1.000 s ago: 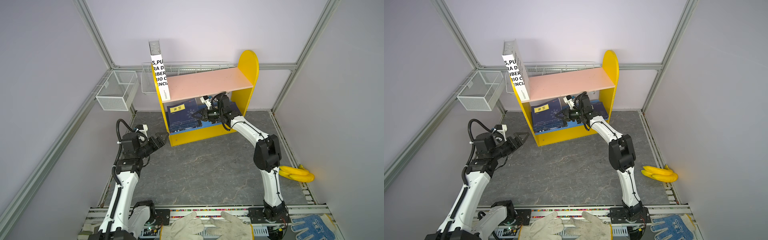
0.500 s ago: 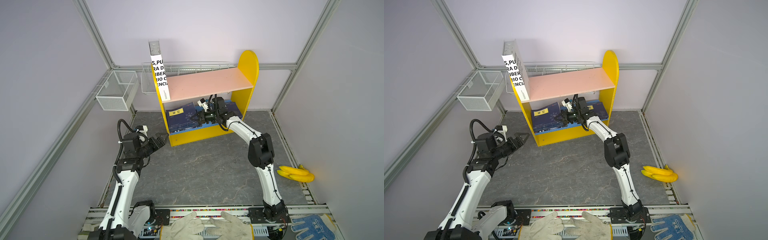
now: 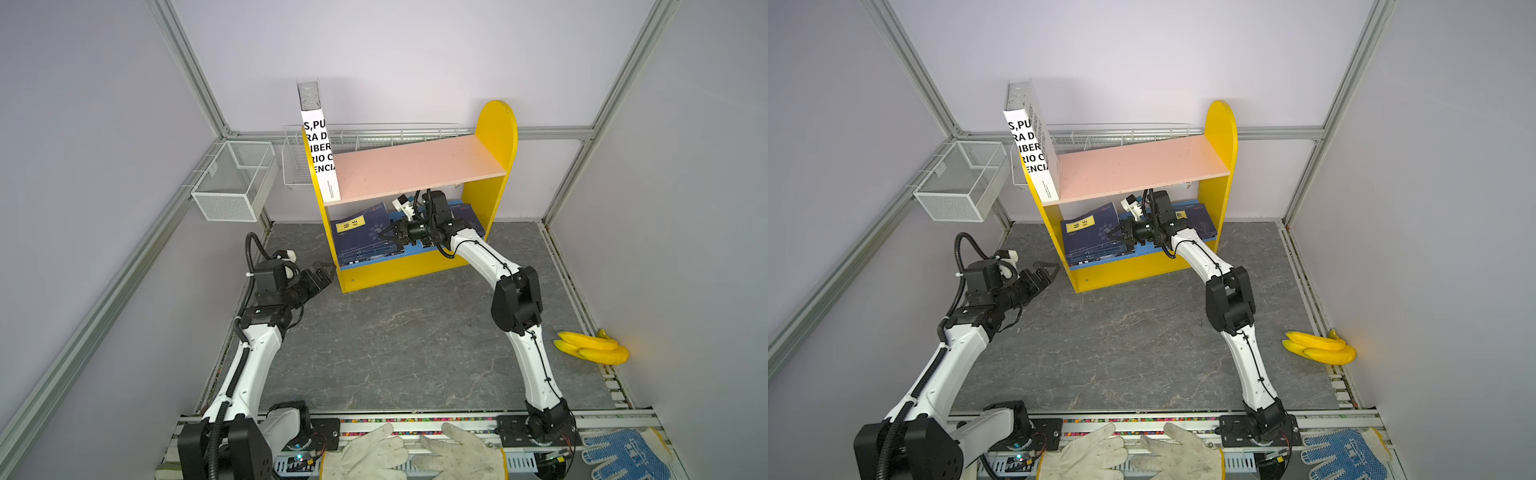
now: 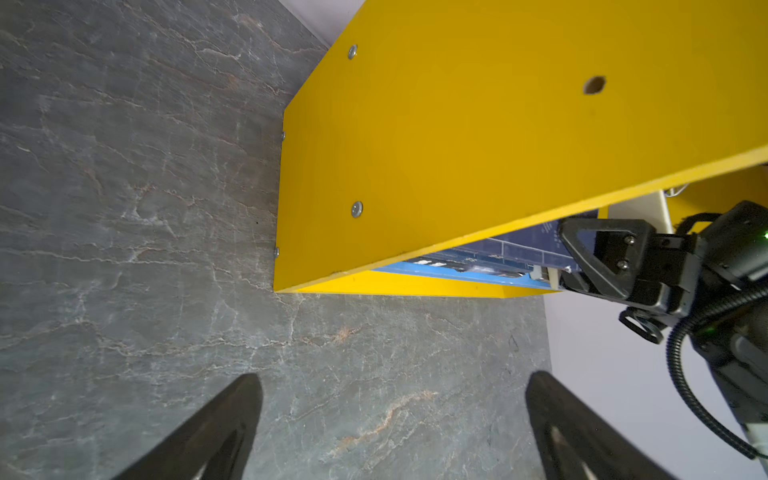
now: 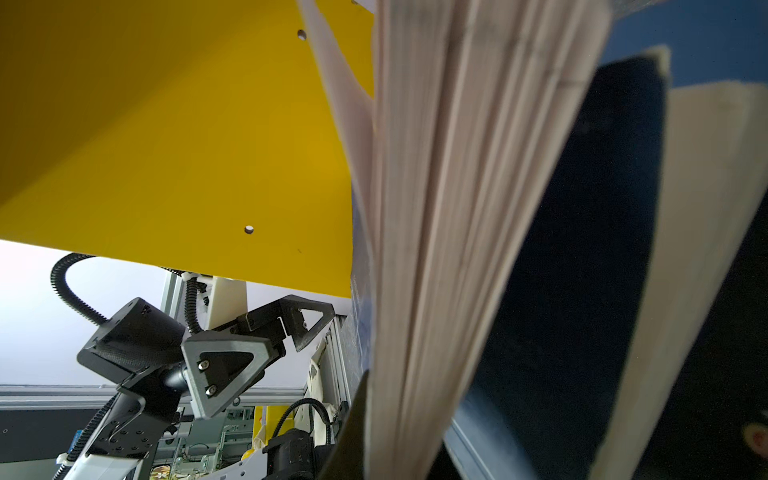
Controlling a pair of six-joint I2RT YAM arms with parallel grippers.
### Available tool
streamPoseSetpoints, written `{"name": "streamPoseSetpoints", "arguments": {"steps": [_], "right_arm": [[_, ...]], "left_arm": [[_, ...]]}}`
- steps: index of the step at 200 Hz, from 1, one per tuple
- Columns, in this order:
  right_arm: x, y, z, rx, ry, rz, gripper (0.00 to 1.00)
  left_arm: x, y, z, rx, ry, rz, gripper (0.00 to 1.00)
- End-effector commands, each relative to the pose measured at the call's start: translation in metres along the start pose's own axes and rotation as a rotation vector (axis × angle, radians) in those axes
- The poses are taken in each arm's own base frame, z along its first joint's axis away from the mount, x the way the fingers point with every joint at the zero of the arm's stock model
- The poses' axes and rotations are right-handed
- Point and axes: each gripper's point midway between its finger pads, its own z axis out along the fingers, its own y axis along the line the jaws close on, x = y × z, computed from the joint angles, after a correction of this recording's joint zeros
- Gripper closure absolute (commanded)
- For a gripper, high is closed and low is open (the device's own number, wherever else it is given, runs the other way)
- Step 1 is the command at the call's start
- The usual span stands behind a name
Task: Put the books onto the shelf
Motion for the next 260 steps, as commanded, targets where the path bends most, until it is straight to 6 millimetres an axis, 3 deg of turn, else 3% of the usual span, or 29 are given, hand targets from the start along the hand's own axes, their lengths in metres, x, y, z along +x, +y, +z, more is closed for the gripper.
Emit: {"name": "streamPoseSetpoints", "arguments": {"steps": [1, 84, 161, 210, 260], "right_arm": [[0.008, -0.006, 0.008, 0.022, 0.029, -0.023, 0.89], [0.013, -0.025, 0.01, 0.095, 0.044, -0.02, 0.88], [0.001, -0.022, 0.011, 0.095, -0.005, -0.019, 0.88], [0.003, -0.027, 0.018, 0.097, -0.022, -0.004, 0.88], [0.008, -0.037, 0.019, 0.146, -0.016, -0.001, 0.85]], "left_arm": [[-0.026, -0.02, 0.005, -0.032, -0.094, 0.076, 0.01], [-0.041, -0.021, 0.058, -0.051, -0.151, 0.061, 0.0], [-0.045, -0.024, 0.071, -0.055, -0.158, 0.069, 0.0], [-0.031, -0.002, 0.09, -0.127, -0.126, 0.055, 0.03], [-0.012, 0.025, 0.093, -0.246, -0.104, 0.038, 0.08]]}}
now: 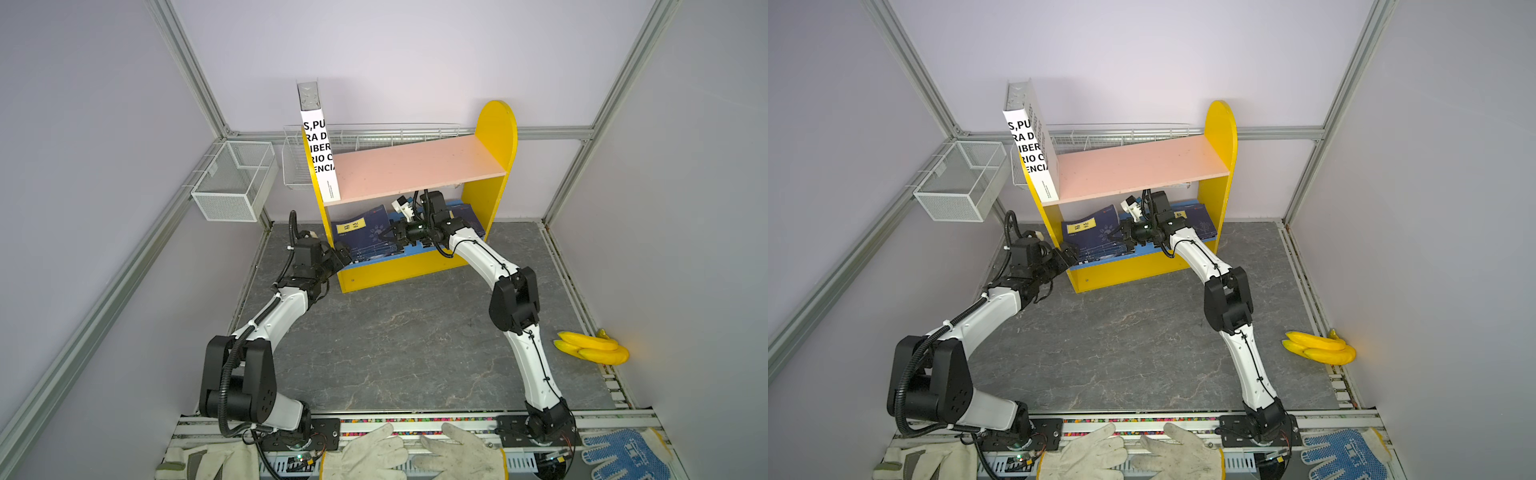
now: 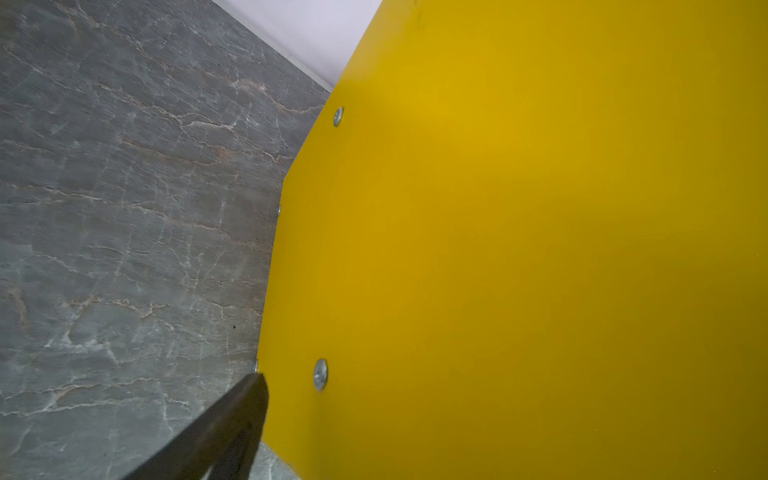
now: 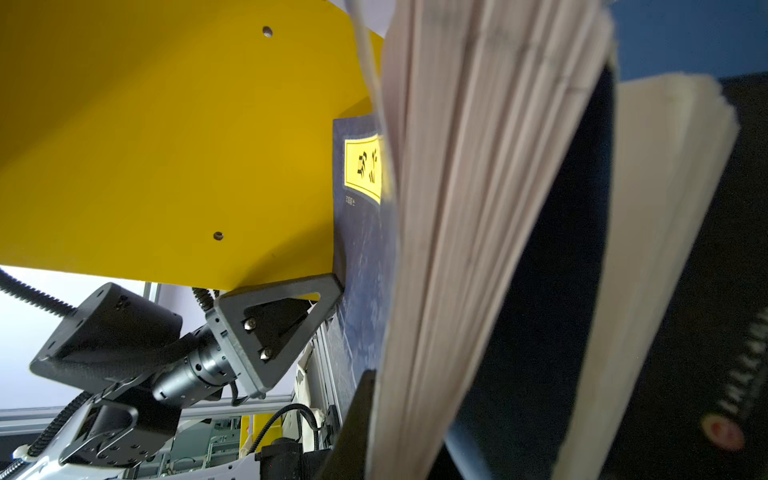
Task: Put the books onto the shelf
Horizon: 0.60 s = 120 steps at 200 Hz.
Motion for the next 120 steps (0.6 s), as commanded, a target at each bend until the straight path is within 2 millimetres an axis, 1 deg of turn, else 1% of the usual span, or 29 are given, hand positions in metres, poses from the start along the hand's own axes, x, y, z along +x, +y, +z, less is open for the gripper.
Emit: {"name": "streamPoseSetpoints", "arguments": {"steps": [1, 14, 32, 42, 53, 67, 78, 89, 103, 120], "right_arm": [[0.008, -0.024, 0.016, 0.082, -0.007, -0.007, 0.85], [0.007, -0.026, 0.014, 0.101, -0.013, -0.014, 0.84], [0.002, -0.026, 0.007, 0.114, -0.03, -0.018, 0.79], [-0.002, -0.026, 0.002, 0.123, -0.045, -0.021, 0.75], [-0.009, -0.028, -0.005, 0.142, -0.069, -0.02, 0.71], [-0.02, -0.035, -0.019, 0.194, -0.112, -0.005, 0.64], [-0.029, -0.037, -0.03, 0.224, -0.148, -0.002, 0.59], [-0.036, -0.04, -0.04, 0.248, -0.183, 0.005, 0.58], [-0.043, -0.037, -0.052, 0.262, -0.219, -0.003, 0.58], [-0.048, -0.034, -0.061, 0.284, -0.251, -0.019, 0.6]], "left_arm": [[0.013, 0.027, 0.004, -0.119, 0.009, -0.017, 0.09], [0.021, 0.036, 0.006, -0.16, 0.027, -0.015, 0.11], [0.028, 0.046, 0.008, -0.198, 0.045, -0.017, 0.12], [0.03, 0.05, 0.008, -0.213, 0.047, -0.018, 0.12], [0.031, 0.053, 0.009, -0.229, 0.047, -0.02, 0.12], [0.031, 0.055, 0.009, -0.237, 0.046, -0.02, 0.12], [0.031, 0.055, 0.01, -0.237, 0.048, -0.021, 0.12], [0.032, 0.055, 0.01, -0.236, 0.048, -0.022, 0.12], [0.031, 0.054, 0.011, -0.233, 0.046, -0.022, 0.12], [0.03, 0.054, 0.01, -0.233, 0.042, -0.022, 0.12]]}}
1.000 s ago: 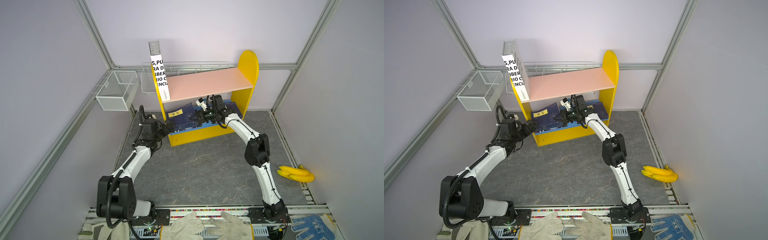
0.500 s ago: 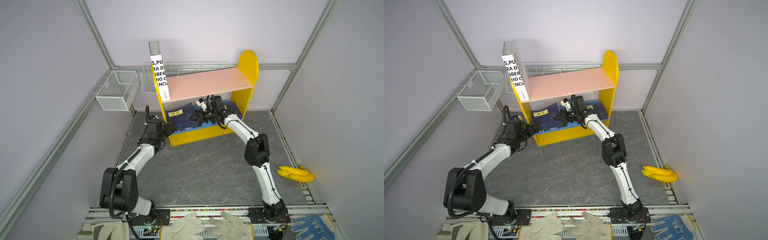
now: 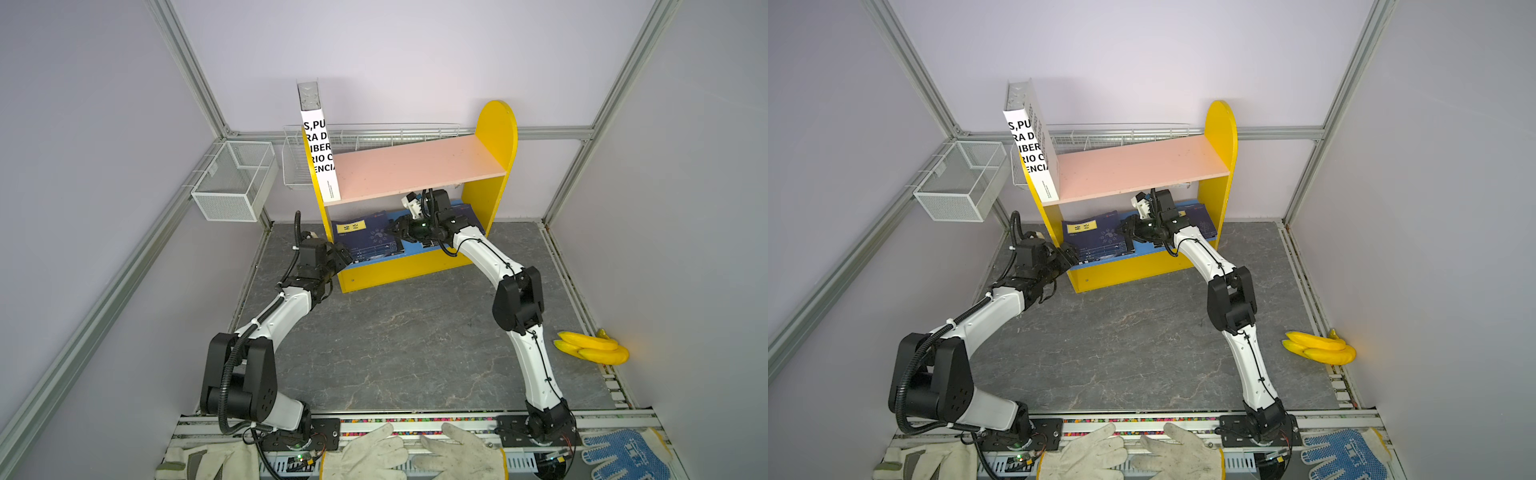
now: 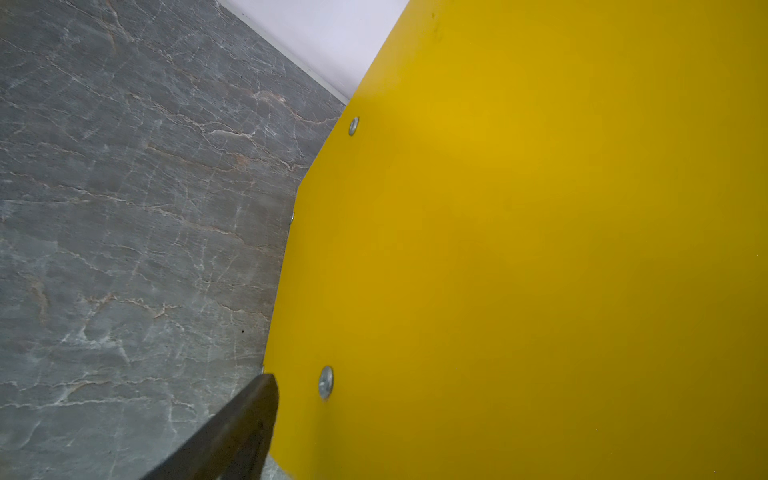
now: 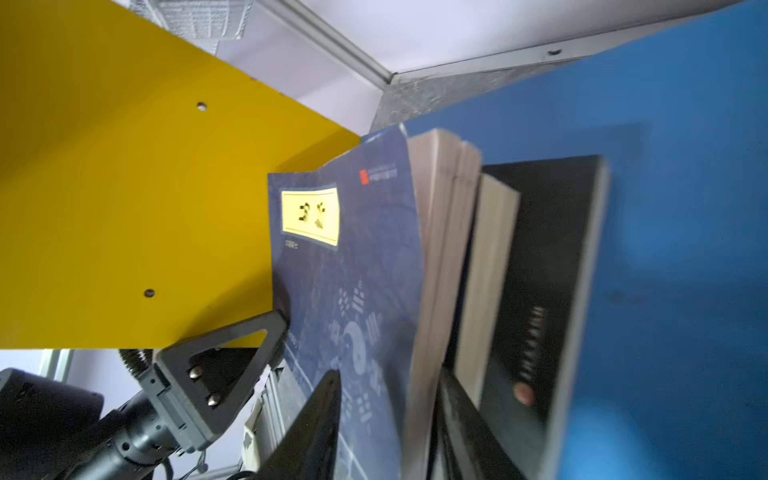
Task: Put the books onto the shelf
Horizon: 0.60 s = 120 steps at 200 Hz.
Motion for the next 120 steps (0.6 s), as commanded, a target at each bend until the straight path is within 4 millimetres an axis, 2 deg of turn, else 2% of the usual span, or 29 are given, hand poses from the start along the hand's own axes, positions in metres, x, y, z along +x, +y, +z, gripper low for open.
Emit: {"name": "streamPoseSetpoints", "arguments": {"steps": [1, 27, 61, 100, 120], "right_arm": [[-0.024, -0.001, -0.028, 0.072, -0.102, -0.021, 0.6], [-0.026, 0.006, -0.026, 0.027, -0.103, -0.026, 0.65], [-0.018, 0.012, -0.017, -0.021, -0.076, -0.03, 0.68], [-0.014, 0.025, -0.021, -0.036, -0.077, -0.078, 0.67], [-0.011, 0.031, -0.027, -0.034, -0.081, -0.103, 0.64]], "left_arm": [[0.029, 0.05, 0.008, -0.182, 0.074, -0.004, 0.12], [0.027, 0.049, 0.008, -0.178, 0.069, -0.008, 0.12], [0.024, 0.036, 0.005, -0.121, 0.077, -0.014, 0.11], [0.014, 0.002, -0.004, 0.042, 0.062, -0.006, 0.08], [0.004, -0.02, -0.017, 0.158, 0.02, -0.008, 0.07]]}}
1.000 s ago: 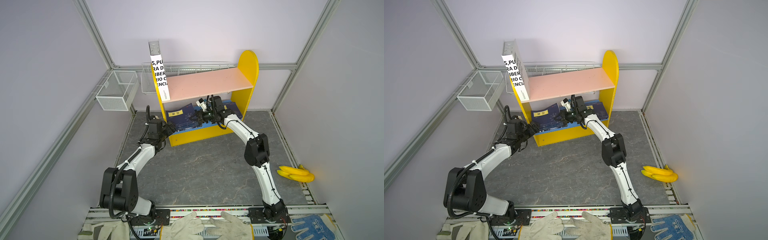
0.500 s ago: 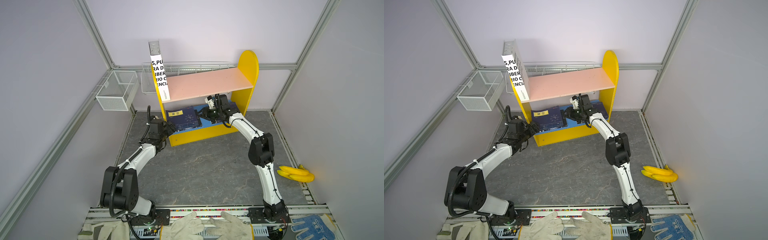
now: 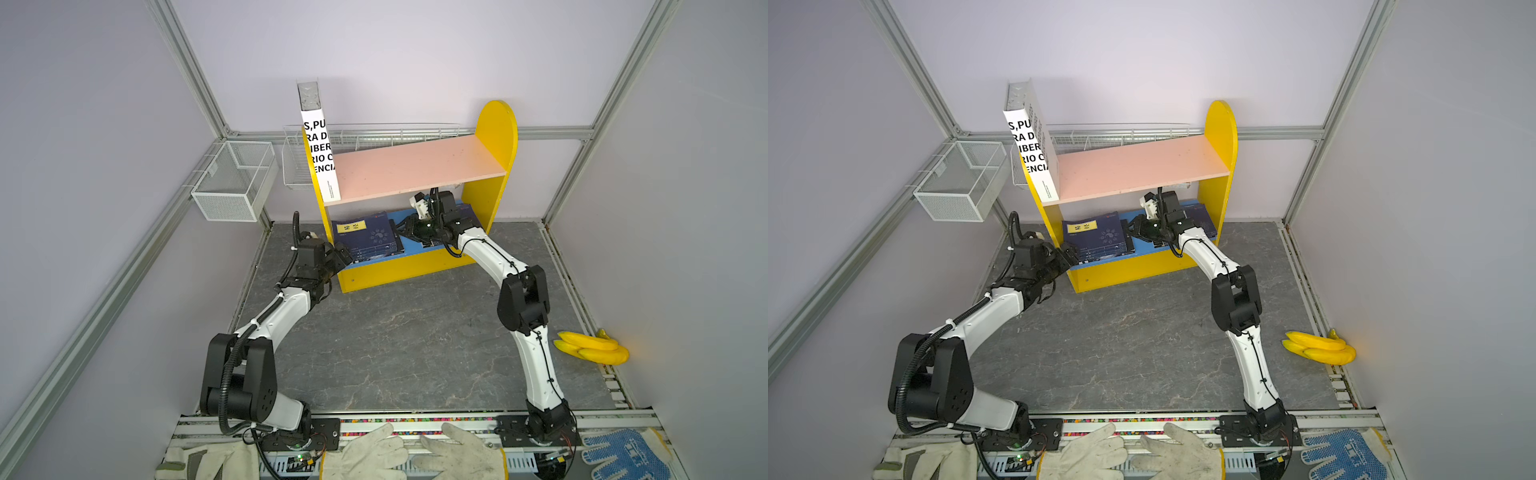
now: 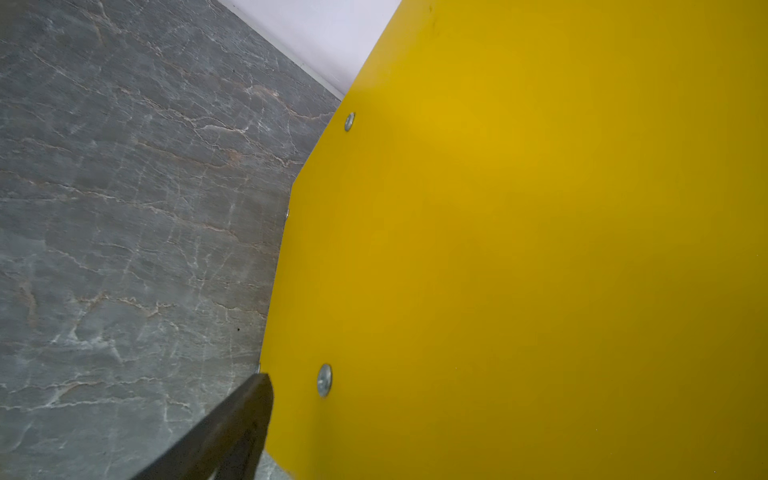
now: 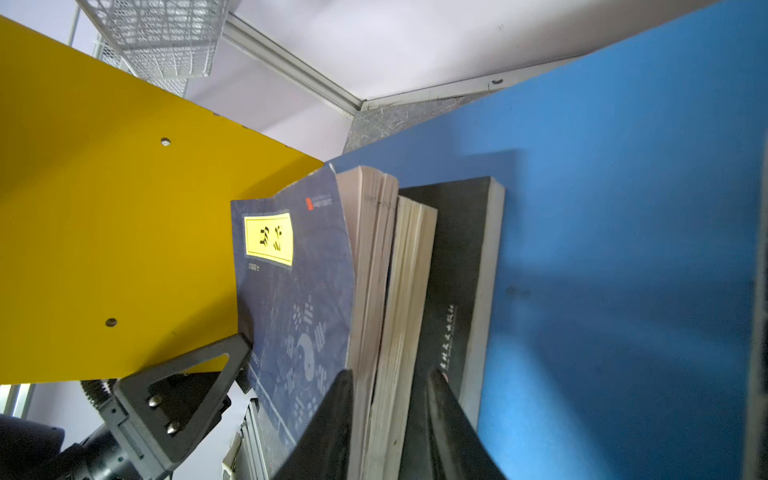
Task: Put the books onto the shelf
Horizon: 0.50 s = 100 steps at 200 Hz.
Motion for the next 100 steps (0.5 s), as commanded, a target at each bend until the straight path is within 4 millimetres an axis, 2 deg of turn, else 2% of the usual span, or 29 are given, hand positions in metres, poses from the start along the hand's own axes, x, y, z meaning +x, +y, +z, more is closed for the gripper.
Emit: {"name": "streamPoseSetpoints", "arguments": {"steps": [1, 15, 28, 57, 77, 100], "right_arm": [[-0.012, 0.042, -0.027, -0.06, -0.051, -0.104, 0.64], [-0.01, 0.044, -0.036, -0.04, -0.06, -0.119, 0.6], [-0.005, 0.044, -0.046, -0.019, -0.074, -0.135, 0.52], [0.011, 0.05, -0.068, -0.015, -0.088, -0.184, 0.4], [0.027, 0.052, -0.083, -0.012, -0.076, -0.205, 0.35], [0.047, 0.047, -0.101, 0.022, -0.089, -0.216, 0.3]], "left_arm": [[0.0, -0.017, -0.014, 0.109, -0.004, -0.002, 0.07], [-0.004, -0.03, -0.025, 0.177, -0.023, -0.004, 0.06], [-0.006, -0.041, -0.038, 0.238, -0.038, 0.007, 0.06], [-0.007, -0.051, -0.068, 0.277, -0.056, 0.069, 0.01], [0.0, -0.053, -0.088, 0.28, -0.017, 0.144, 0.0], [0.018, -0.049, -0.105, 0.285, 0.038, 0.215, 0.01]]}}
